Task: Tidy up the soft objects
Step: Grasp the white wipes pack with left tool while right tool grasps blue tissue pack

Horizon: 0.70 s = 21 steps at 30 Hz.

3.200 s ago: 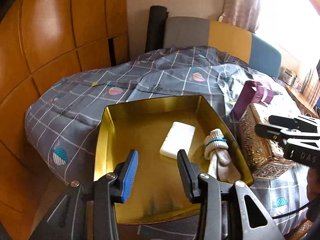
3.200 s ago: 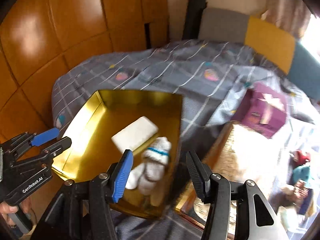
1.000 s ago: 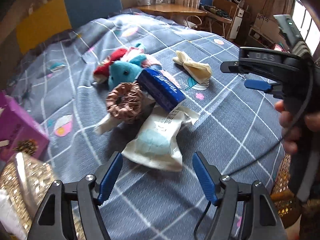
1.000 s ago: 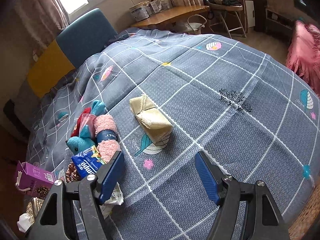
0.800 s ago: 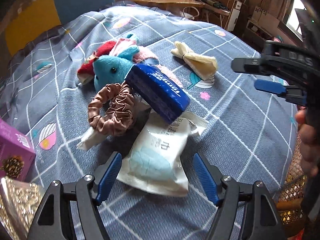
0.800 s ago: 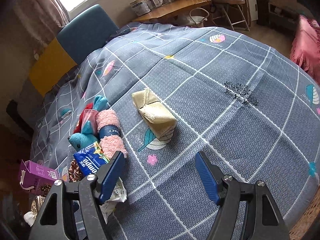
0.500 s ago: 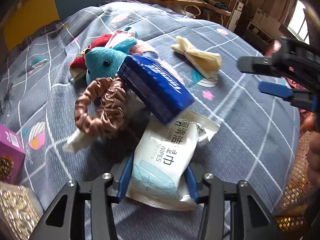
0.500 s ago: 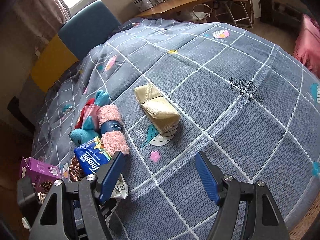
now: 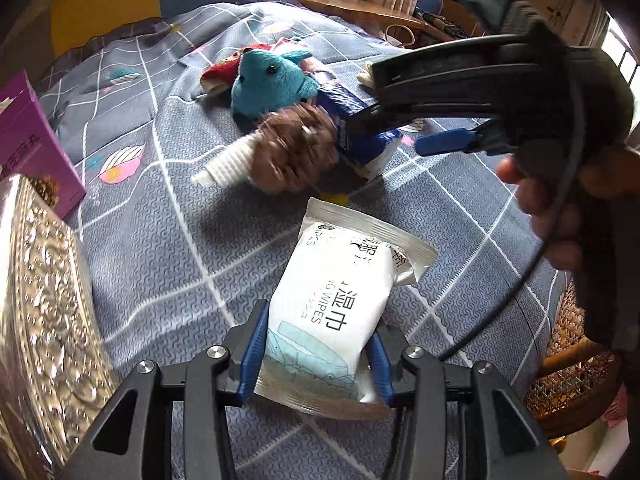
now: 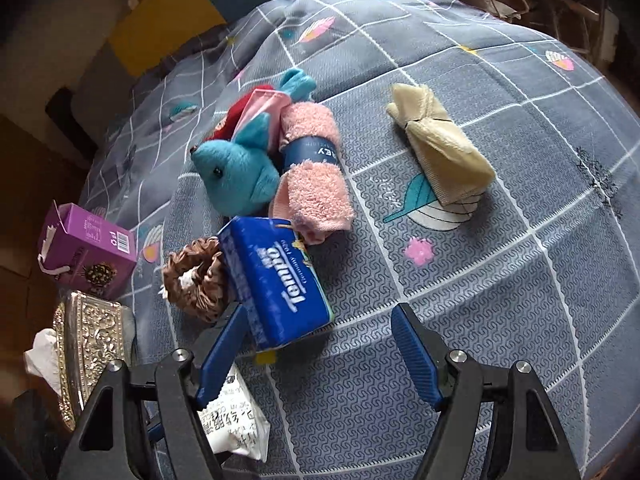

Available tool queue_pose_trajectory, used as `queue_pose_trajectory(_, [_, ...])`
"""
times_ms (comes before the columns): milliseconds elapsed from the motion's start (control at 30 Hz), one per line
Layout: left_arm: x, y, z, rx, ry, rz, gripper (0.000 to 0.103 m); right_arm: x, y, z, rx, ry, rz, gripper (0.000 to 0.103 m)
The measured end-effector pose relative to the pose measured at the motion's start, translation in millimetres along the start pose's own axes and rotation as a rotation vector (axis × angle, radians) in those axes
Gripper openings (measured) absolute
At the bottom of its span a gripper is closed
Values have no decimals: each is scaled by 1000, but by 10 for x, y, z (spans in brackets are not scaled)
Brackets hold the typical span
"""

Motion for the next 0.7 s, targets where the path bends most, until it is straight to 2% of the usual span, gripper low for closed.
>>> queue_pose_trajectory(100, [74,27,-40,5,-2,-14,45,-48,87,142,41,18,-65,76])
queue_pose_trajectory(167, [68,20,-65,8,-7,-20,45,-72,138,184,78,-4,-110,75])
queue_pose_trajectory(233, [68,26,-118,10,-14,-21,45,-72,166,189,74,-9,-127,68])
queue_pose_trajectory(333, [60,20,-170,7,-18,-15,45,-49,166,142,45,-12,-131,52])
queue_pose_trajectory(367, [60,20,-180,8,-15,-13,45,-46,161,118,46,-20,-131,40])
queue_pose_trajectory(400, [64,17,-210,13,-14,-16,45,-52,145,92,41,-22,-122,35])
queue_pose_trajectory(467, [40,-1,-286,26,-23,-21,44,-50,92,66,13,-10,-91,31])
queue_pose_trajectory(567, [-68,-27,-439,38,-49,-29,44,-65,-31,10,-24,-5,-18,31])
queue_pose_trajectory(700, [-367,-21,-609,57,-77,-33,44,-47,-117,7,37,4,-1,29])
Point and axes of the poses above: each gripper's, at about its wrist camera, not at the fingertips, and z roughly the way its jaws point, y to its left, x to its underside, the point moved 1 cm from there along z, roughly the way its jaws point, and after that the axes turned 2 degrees about -y, right-handed, at the moved point
